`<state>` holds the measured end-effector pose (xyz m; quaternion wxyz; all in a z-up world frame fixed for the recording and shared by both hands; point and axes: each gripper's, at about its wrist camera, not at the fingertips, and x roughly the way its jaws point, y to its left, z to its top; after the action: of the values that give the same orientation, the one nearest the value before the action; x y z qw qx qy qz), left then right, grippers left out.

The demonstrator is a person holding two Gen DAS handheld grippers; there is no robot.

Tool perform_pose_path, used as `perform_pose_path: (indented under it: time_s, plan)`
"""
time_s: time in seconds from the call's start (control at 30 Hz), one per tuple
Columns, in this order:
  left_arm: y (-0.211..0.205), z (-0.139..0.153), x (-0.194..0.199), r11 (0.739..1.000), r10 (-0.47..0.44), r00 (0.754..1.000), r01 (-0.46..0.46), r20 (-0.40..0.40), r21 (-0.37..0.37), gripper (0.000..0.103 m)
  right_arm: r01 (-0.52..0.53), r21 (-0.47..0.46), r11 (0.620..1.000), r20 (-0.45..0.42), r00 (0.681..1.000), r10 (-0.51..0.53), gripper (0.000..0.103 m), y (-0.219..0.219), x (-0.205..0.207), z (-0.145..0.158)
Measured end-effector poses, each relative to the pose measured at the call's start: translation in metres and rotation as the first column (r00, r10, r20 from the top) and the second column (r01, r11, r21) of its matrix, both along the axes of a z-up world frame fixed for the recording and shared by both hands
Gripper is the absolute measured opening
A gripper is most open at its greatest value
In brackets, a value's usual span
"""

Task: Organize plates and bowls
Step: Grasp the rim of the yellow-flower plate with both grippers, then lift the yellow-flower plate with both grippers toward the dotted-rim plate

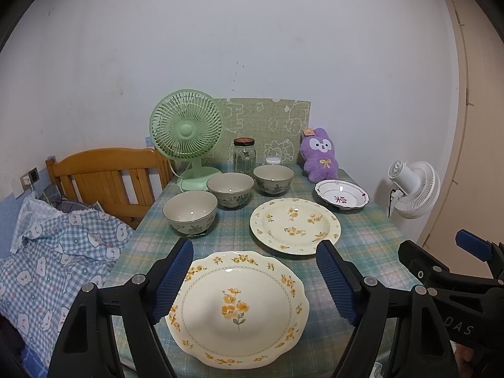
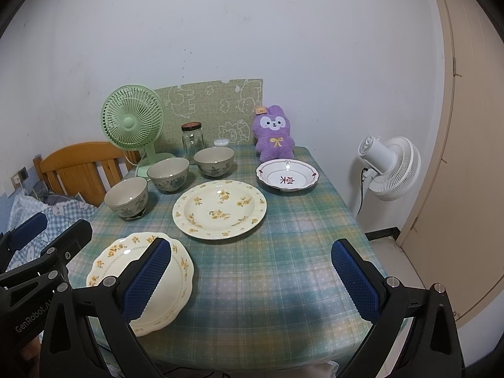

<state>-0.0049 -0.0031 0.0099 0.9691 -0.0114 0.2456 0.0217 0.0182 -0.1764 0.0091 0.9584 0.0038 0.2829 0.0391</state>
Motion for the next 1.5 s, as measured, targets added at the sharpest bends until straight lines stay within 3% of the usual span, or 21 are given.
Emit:
perform_pose_path:
  time_s: [0.57,0.87,1.23,1.5]
  plan:
    - [0.007,-0.002,0.007,1.000,0.018,1.000,-0.018,-0.010,-0.004,0.080,-0.014,0.002,1.000,-0.018,1.000,0.014,0.103,0.004,0.009,0.000]
    - [0.034,-0.001,0.033,0.999,0.052,0.997,-0.052,-0.052,0.011,0.080,-0.032,-0.003,0.999,-0.062,0.998,0.031,0.103,0.034,0.036,0.003]
    - [0.073,-0.046,0.079,1.000,-0.011,0.983,0.005,-0.181,-0.031,0.071,-0.011,-0.039,0.999,-0.137,0.991,0.006,0.102,0.077,0.076,-0.029]
    - [0.092,-0.096,0.104,0.999,-0.011,0.955,0.001,-0.296,-0.035,0.071,-0.010,-0.062,0.998,-0.258,0.966,-0.006,0.100,0.104,0.103,-0.082]
